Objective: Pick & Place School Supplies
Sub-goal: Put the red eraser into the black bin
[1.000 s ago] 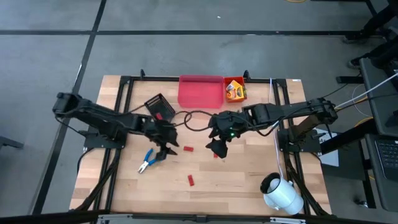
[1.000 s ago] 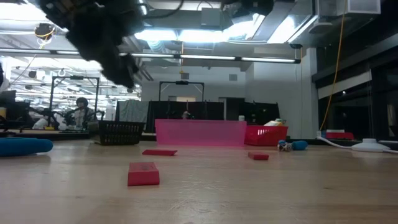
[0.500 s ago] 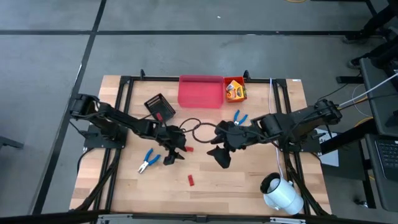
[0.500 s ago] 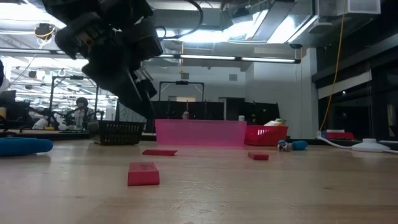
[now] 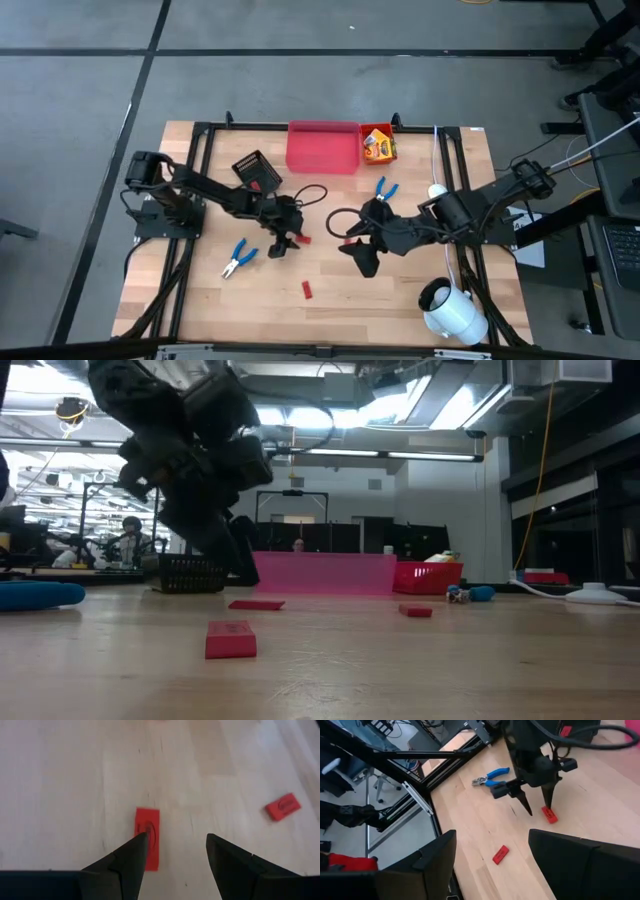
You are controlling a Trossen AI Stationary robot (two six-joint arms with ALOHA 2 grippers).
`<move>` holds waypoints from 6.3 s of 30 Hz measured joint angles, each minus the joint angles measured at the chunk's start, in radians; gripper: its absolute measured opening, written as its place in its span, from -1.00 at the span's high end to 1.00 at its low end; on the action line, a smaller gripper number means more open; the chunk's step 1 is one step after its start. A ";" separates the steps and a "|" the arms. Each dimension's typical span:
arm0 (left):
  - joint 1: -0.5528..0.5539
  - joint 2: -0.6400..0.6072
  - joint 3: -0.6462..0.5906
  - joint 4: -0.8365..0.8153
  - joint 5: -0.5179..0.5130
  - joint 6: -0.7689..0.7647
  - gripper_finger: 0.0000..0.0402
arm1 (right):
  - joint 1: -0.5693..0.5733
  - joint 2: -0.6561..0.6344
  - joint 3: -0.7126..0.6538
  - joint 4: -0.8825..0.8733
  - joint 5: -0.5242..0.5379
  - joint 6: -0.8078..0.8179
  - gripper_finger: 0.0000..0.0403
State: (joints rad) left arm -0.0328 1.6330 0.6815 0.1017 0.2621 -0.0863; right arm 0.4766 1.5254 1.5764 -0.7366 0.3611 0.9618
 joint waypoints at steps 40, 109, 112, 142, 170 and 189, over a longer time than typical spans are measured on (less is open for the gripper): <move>0.078 0.076 -0.001 0.052 0.026 0.035 0.02 | 0.012 0.000 0.000 -0.005 0.043 0.036 -0.26; 0.491 -0.451 -0.033 -0.335 0.062 -0.238 -0.23 | 0.002 -0.013 0.000 0.034 0.148 -0.059 -0.18; 0.384 -0.453 -0.025 -0.137 0.240 -0.184 -0.17 | 0.002 -0.013 0.000 0.034 0.149 -0.057 -0.18; 0.086 0.304 0.494 -0.119 0.347 -0.181 0.22 | 0.059 -0.013 0.000 0.034 0.238 0.056 -0.17; 0.251 -0.142 0.445 -0.669 -0.222 0.091 0.22 | 0.066 0.082 -0.066 -0.346 -0.214 0.356 -0.11; 0.163 -0.582 0.323 -0.682 -0.328 -0.205 0.22 | -0.170 0.176 -0.489 0.392 -0.290 0.683 -0.11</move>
State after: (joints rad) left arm 0.1301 1.0509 1.0046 -0.5802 -0.0657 -0.2912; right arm 0.3064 1.7011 1.0871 -0.3450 0.0709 1.6448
